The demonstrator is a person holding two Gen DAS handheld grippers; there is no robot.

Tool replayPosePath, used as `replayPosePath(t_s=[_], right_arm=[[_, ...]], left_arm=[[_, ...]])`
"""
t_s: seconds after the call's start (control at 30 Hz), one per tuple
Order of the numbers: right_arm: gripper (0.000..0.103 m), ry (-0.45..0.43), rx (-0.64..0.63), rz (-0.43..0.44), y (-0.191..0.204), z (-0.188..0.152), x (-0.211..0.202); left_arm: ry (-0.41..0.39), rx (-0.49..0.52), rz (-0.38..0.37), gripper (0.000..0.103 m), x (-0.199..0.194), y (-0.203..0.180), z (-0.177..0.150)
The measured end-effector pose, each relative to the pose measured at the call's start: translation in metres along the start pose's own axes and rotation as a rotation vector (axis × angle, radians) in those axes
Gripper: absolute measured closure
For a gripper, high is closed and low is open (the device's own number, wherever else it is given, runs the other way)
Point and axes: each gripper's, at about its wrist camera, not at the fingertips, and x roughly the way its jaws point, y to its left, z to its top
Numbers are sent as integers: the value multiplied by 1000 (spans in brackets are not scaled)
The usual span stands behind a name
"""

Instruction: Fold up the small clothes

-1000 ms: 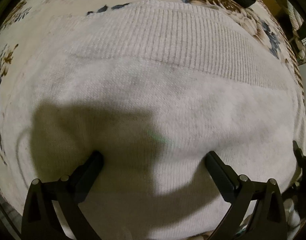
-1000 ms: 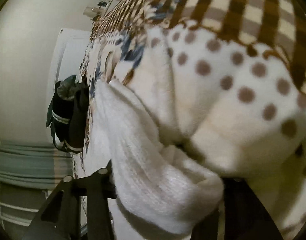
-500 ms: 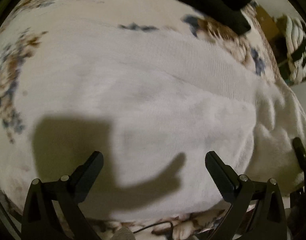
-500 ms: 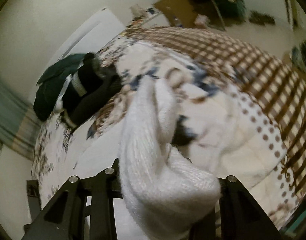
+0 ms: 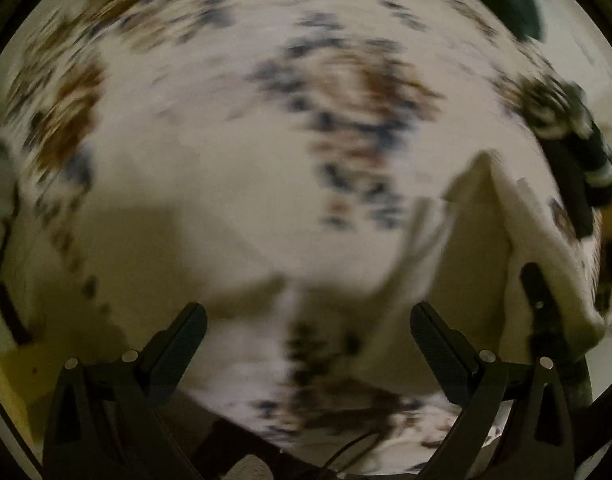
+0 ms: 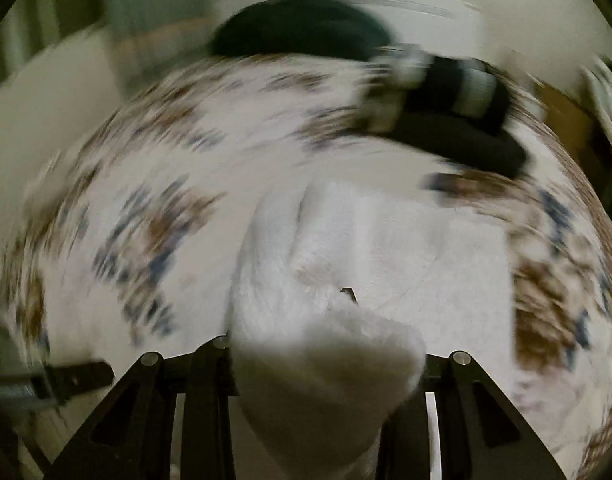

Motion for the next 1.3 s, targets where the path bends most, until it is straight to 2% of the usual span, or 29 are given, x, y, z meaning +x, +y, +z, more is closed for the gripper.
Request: replayPosePath(t_s=[0.03, 0.17, 0.23, 0.27, 0.3, 0.37, 0.4, 0.43, 0.5, 0.53, 0.67, 0.77, 0.83, 0.87, 0.9, 0.93, 0.97, 1.03, 1.1, 1.2, 1.3], right_arm=[[67, 21, -63, -2, 24, -7, 7], [67, 93, -112, 6, 53, -27, 28], [59, 150, -101, 37, 56, -27, 33], [47, 180, -65, 93, 50, -23, 32], [34, 216, -20, 191, 41, -19, 31], [31, 301, 116, 424, 13, -7, 24], [29, 338, 190, 510, -4, -3, 21], [26, 356, 268, 549, -26, 2, 15], [20, 357, 381, 551, -74, 10, 1], [20, 360, 407, 531, -93, 13, -3], [14, 360, 453, 393, -174, 21, -14], [14, 380, 470, 337, -217, 21, -4], [14, 400, 475, 335, -237, 21, 11], [14, 416, 471, 331, -243, 23, 22], [14, 434, 472, 330, -249, 22, 30], [14, 454, 476, 342, -255, 22, 39], [14, 472, 478, 359, -257, 21, 46], [14, 502, 457, 382, -260, 22, 60], [14, 524, 407, 384, -261, 25, 71], [14, 544, 344, 413, -261, 29, 85], [14, 560, 317, 447, -266, 34, 99]], left_arm=[[4, -32, 8, 0, 2, 16, -1], [11, -88, 26, 0, 9, 44, -8], [20, -98, 15, 0, 8, 57, -13], [24, -98, 7, 0, 8, 58, -16], [26, -96, 1, 0, 7, 58, -19], [27, -81, -16, 0, 2, 55, -26], [27, -77, -27, 0, -4, 55, -30], [30, -72, -54, 0, -8, 49, -35], [40, -69, -115, 0, -12, 35, -42], [47, -76, -158, 0, -12, 20, -46], [71, -120, -279, 0, 1, -27, -54], [72, -197, -318, 0, 21, -54, -55], [72, -319, -317, 0, 40, -55, -56], [63, -378, -318, 9, 46, -52, -57], [51, -428, -318, 22, 51, -49, -59], [30, -472, -342, 70, 54, -45, -61], [13, -490, -382, 88, 54, -45, -63], [-78, -494, -370, 91, 37, -43, -68], [-120, -482, -355, 91, 25, -41, -72], [-58, -549, -380, 85, 48, -28, -80], [-45, -632, -422, 54, 54, -20, -91]])
